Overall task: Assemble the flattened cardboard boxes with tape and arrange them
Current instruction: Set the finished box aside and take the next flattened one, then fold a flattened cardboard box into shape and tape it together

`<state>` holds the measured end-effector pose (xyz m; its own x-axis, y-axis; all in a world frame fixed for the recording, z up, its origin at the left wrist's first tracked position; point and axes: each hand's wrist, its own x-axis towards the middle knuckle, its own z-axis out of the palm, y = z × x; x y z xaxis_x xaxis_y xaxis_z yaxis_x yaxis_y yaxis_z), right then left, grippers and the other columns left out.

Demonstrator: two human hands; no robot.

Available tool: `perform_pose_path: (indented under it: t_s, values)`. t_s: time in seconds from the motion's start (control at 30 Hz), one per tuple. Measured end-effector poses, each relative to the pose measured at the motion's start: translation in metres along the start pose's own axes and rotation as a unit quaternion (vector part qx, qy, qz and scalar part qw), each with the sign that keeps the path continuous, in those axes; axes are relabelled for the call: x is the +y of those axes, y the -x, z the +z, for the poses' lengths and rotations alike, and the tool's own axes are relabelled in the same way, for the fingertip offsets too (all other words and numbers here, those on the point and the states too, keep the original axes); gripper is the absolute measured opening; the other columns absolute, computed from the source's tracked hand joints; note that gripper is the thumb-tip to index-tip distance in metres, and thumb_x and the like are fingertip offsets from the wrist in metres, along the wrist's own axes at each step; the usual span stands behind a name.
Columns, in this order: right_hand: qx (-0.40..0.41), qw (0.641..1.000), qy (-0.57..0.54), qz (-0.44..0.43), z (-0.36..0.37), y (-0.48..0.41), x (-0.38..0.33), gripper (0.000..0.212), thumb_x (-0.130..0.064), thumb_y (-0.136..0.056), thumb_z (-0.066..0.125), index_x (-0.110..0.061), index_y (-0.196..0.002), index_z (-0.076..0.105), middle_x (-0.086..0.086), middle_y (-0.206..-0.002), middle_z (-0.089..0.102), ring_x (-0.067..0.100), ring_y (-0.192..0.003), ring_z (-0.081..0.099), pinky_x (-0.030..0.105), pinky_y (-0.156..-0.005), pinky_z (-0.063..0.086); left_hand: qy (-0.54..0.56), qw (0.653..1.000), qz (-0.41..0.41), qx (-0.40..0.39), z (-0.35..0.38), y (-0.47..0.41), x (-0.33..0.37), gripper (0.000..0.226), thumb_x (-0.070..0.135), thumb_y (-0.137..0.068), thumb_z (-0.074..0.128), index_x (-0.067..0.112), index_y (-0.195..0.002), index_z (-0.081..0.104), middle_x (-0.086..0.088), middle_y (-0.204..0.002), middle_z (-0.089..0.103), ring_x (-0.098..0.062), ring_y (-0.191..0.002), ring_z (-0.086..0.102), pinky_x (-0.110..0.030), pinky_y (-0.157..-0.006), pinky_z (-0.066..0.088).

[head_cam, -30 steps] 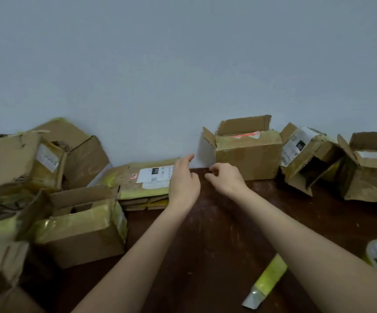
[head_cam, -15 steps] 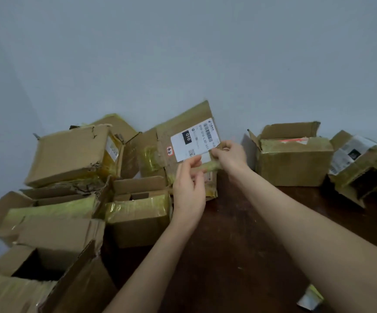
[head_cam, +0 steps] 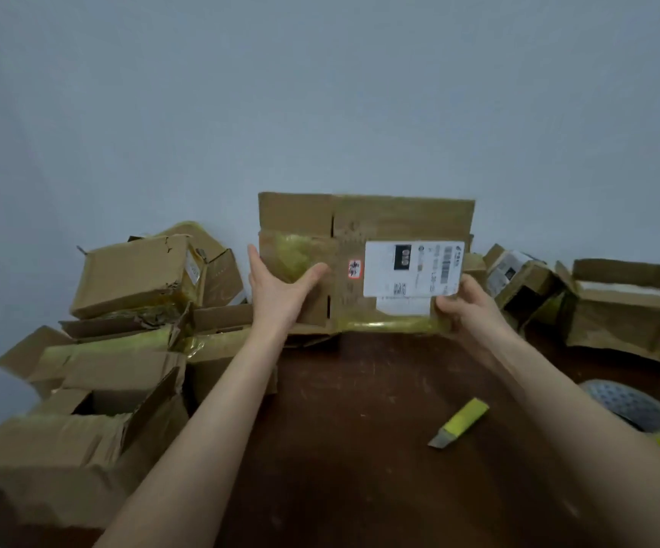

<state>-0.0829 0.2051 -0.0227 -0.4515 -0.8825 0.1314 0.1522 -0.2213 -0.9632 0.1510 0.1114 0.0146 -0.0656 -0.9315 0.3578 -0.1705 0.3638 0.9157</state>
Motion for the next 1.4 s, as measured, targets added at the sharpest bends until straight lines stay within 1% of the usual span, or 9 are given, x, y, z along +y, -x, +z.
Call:
perform_pose_path:
  t_s: [0.27,0.43,0.6,0.73,0.83,0.93,1.03,1.2,1.4]
  values:
    - [-0.016,0.935,0.352,-0.048,-0.007,0.047,0.04,0.065,-0.004,-0.08,0.072,-0.03,-0.132,0.045,-0.013,-0.111,0.062,0.017,-0.11,0.061,0.033,-0.083,0.052,-0.015,0.982,-0.068,-0.178,-0.015,0.042,-0.058,0.132,0.07,-0.045,0.081,0.04,-0.15,0.006,0.002,-0.155,0.027,-0.019,-0.139,0.033,-0.043,-0.111,0.035]
    - [-0.019,0.859,0.51,-0.041,0.005,0.058,0.059,0.075,-0.05,-0.075,0.072,-0.038,-0.141,0.037,-0.008,-0.124,0.057,0.022,-0.114,0.058,0.04,-0.094,0.048,0.013,0.977,-0.059,-0.206,-0.012,0.062,-0.076,0.089,0.035,-0.071,0.081,0.027,-0.144,0.031,0.006,-0.128,0.058,-0.01,-0.115,0.057,-0.016,-0.084,0.048]
    - [-0.006,0.904,0.405,-0.135,0.003,0.044,0.027,0.093,-0.045,-0.074,0.077,-0.033,-0.15,0.025,-0.005,-0.144,0.041,0.017,-0.129,0.045,0.044,-0.105,0.041,0.042,0.985,0.047,-0.16,-0.012,0.053,-0.059,0.085,0.056,-0.064,0.08,0.056,-0.136,0.035,0.021,-0.146,0.034,-0.002,-0.13,0.039,-0.029,-0.106,0.037]
    - [-0.069,0.884,0.448,-0.115,0.0,0.035,0.027,0.044,-0.049,-0.08,0.068,-0.034,-0.121,0.059,-0.011,-0.132,0.045,0.011,-0.108,0.053,0.041,-0.097,0.046,0.005,0.983,0.038,-0.179,-0.005,0.051,-0.059,0.073,0.063,-0.056,0.073,0.051,-0.126,0.052,0.01,-0.154,0.023,-0.001,-0.129,0.034,-0.028,-0.106,0.032]
    - [-0.086,0.905,0.407,-0.091,0.001,0.035,0.022,0.02,-0.045,-0.09,0.06,-0.029,-0.098,0.068,-0.007,-0.127,0.045,0.011,-0.111,0.05,0.033,-0.097,0.042,0.038,0.986,-0.028,-0.163,0.0,0.046,-0.062,0.102,0.068,-0.052,0.079,0.029,-0.14,0.044,-0.001,-0.144,0.046,-0.011,-0.12,0.053,-0.029,-0.098,0.044]
    - [-0.025,0.912,0.395,-0.111,-0.003,0.035,0.021,0.035,-0.042,-0.089,0.062,-0.011,-0.105,0.067,-0.003,-0.117,0.058,0.014,-0.105,0.055,0.031,-0.089,0.046,0.022,0.987,-0.058,-0.148,0.002,0.043,-0.065,0.115,0.077,-0.046,0.076,0.018,-0.14,0.042,-0.003,-0.13,0.06,-0.018,-0.113,0.06,-0.04,-0.098,0.048]
    - [-0.012,0.93,0.354,-0.096,-0.007,0.034,0.019,0.069,-0.042,-0.078,0.075,-0.019,-0.136,0.045,-0.004,-0.117,0.058,0.012,-0.106,0.056,0.025,-0.083,0.046,0.02,0.992,-0.025,-0.122,0.005,0.044,-0.058,0.064,0.049,-0.069,0.076,0.03,-0.123,0.049,0.004,-0.119,0.061,-0.02,-0.112,0.059,-0.035,-0.092,0.05]
    - [-0.1,0.927,0.354,-0.067,0.007,0.011,0.008,0.119,-0.035,-0.07,0.084,-0.023,-0.154,0.0,0.006,-0.157,0.015,0.022,-0.142,0.025,0.039,-0.114,0.026,-0.012,0.988,-0.004,-0.152,0.004,0.028,-0.056,0.104,0.064,-0.06,0.071,0.047,-0.146,0.016,0.002,-0.157,0.022,-0.018,-0.14,0.028,-0.045,-0.113,0.029]
    - [-0.146,0.912,0.382,-0.035,0.01,-0.004,0.012,0.094,-0.05,-0.052,0.084,-0.036,-0.131,0.037,-0.002,-0.136,0.029,0.021,-0.131,0.036,0.04,-0.11,0.035,0.013,0.991,-0.032,-0.13,0.011,0.019,-0.062,0.032,0.052,-0.074,0.07,0.038,-0.099,0.056,-0.008,-0.122,0.056,-0.023,-0.106,0.061,-0.046,-0.093,0.051]
